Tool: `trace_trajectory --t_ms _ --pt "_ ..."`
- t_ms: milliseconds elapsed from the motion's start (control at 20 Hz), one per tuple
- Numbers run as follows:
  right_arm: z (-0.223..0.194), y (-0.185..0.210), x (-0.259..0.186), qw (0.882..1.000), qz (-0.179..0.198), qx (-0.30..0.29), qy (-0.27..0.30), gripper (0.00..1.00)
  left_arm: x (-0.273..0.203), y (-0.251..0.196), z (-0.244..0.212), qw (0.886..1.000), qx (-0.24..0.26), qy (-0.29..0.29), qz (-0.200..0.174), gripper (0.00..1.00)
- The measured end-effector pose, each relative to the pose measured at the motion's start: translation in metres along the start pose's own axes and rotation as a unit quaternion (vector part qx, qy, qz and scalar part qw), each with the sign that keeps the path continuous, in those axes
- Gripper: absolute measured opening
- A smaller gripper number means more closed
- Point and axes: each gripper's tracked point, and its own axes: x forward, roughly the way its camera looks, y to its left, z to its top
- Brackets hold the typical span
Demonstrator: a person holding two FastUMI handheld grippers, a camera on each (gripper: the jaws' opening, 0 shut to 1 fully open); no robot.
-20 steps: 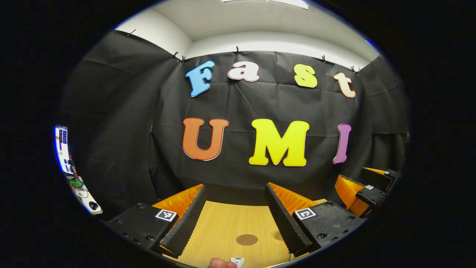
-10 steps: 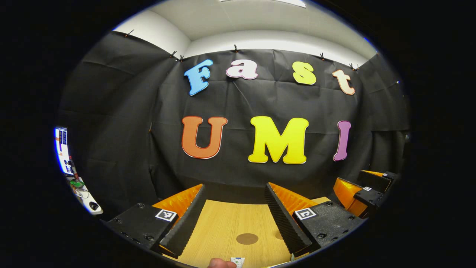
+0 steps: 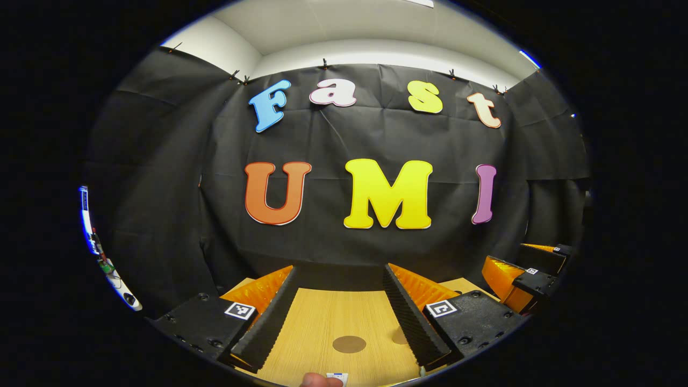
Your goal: Put the toothbrush and toothpaste on the desktop into the cup, then pick up the cup and place it on the coaster on the desktop.
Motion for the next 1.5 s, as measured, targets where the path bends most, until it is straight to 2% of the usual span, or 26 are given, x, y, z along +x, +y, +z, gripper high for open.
trace_trajectory --t_ms 50,150,300,350,400,450,500,750,1000,1150,1350,1500 --pt "-0.004 -0.001 0.001 1.0 0.001 -0.003 0.003 0.97 0.002 -0.002 0.0 1.0 0.002 0.002 -0.001 0.99" --pt "-0.012 -0.001 0.001 1.0 0.011 -0.002 0.013 0.92 0.003 -0.008 -0.007 1.0 0.003 0.008 -0.005 0.99" --pt "-0.021 -0.006 0.001 1.0 0.014 -0.007 0.025 0.97 0.002 -0.012 -0.016 1.0 0.007 0.015 -0.009 0.99" --pt "-0.024 -0.006 0.0 0.999 0.015 -0.008 0.028 0.95 0.001 -0.014 -0.02 1.0 0.009 0.019 -0.01 0.99" --pt "-0.027 -0.006 0.0 0.999 0.016 -0.008 0.033 0.98 0.0 -0.016 -0.024 1.0 0.009 0.024 -0.01 0.99" --pt "-0.033 -0.007 -0.001 0.999 0.013 -0.01 0.04 0.95 -0.001 -0.016 -0.031 0.999 0.01 0.031 -0.011 0.99" --pt "-0.039 -0.009 -0.001 0.999 0.012 -0.011 0.049 0.97 -0.003 -0.016 -0.036 0.999 0.009 0.037 -0.011 0.99" --pt "-0.096 -0.003 -0.009 0.99 0.027 -0.015 0.138 0.95 -0.012 -0.011 -0.083 0.995 0.01 0.095 -0.012 0.99" --pt "-0.157 0.002 -0.028 0.973 0.033 -0.015 0.227 0.95 -0.032 -0.005 -0.138 0.985 0.006 0.17 -0.018 0.99" --pt "-0.193 0.002 -0.041 0.959 0.035 -0.019 0.279 0.98 -0.049 -0.005 -0.177 0.973 -0.006 0.229 -0.02 1.0" --pt "-0.235 0.001 -0.057 0.938 0.038 -0.026 0.344 0.95 -0.075 -0.006 -0.225 0.955 -0.012 0.294 -0.022 1.0" --pt "-0.269 0.001 -0.069 0.916 0.039 -0.022 0.398 0.96 -0.089 -0.006 -0.241 0.945 -0.016 0.327 -0.022 1.0"
